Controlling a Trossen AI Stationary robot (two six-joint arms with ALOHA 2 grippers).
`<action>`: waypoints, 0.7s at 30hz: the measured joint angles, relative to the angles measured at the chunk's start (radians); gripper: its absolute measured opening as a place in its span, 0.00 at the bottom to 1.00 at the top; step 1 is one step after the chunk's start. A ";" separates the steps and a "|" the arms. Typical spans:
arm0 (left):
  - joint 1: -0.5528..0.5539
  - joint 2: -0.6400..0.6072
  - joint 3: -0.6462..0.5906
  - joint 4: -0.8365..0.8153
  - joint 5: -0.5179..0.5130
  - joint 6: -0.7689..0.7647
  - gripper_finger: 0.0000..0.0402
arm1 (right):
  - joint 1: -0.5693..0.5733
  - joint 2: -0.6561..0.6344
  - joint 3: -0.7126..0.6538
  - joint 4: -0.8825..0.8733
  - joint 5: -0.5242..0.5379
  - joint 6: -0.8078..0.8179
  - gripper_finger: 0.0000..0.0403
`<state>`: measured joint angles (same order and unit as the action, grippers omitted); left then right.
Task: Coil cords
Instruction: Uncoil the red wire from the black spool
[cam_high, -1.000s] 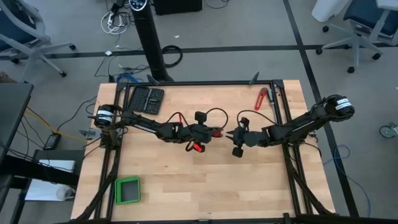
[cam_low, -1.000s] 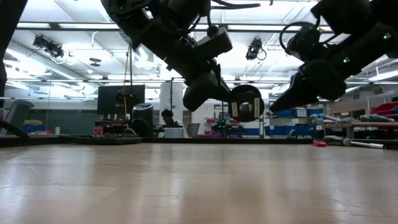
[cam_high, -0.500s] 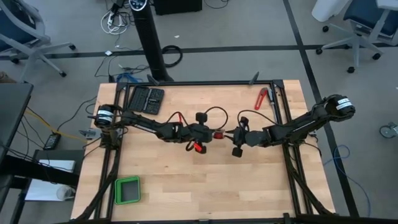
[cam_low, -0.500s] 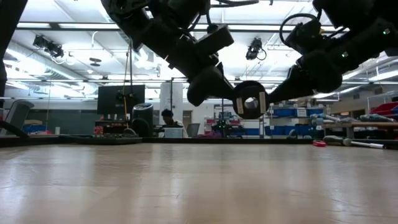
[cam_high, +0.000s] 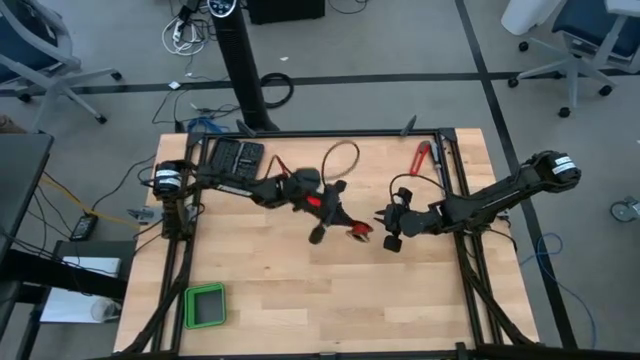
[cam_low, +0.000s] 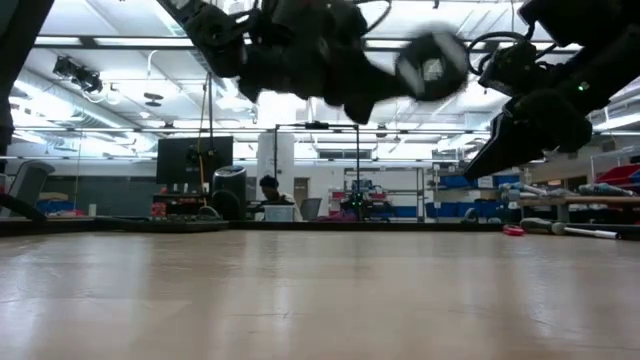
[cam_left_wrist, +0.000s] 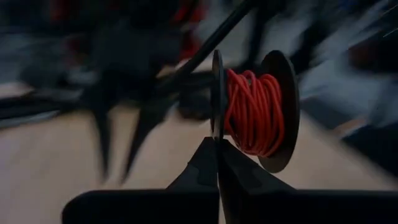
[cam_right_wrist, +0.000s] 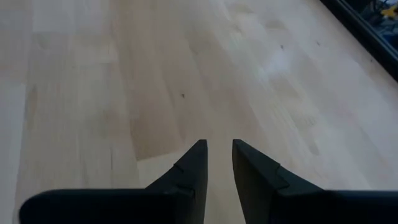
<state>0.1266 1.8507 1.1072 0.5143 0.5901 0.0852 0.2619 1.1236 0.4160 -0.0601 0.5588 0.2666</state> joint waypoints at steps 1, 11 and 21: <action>0.014 0.001 0.000 0.039 0.070 -0.047 0.00 | 0.000 0.000 0.000 -0.007 -0.003 0.003 0.18; 0.050 0.003 0.001 0.318 0.329 -0.381 0.00 | 0.000 0.000 0.000 0.044 -0.099 0.002 0.18; 0.048 0.005 0.001 0.325 0.372 -0.430 0.00 | 0.005 0.001 0.000 0.164 -0.170 -0.033 0.18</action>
<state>0.1741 1.8557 1.1080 0.8390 0.9623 -0.3451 0.2670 1.1244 0.4156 0.1038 0.3885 0.2334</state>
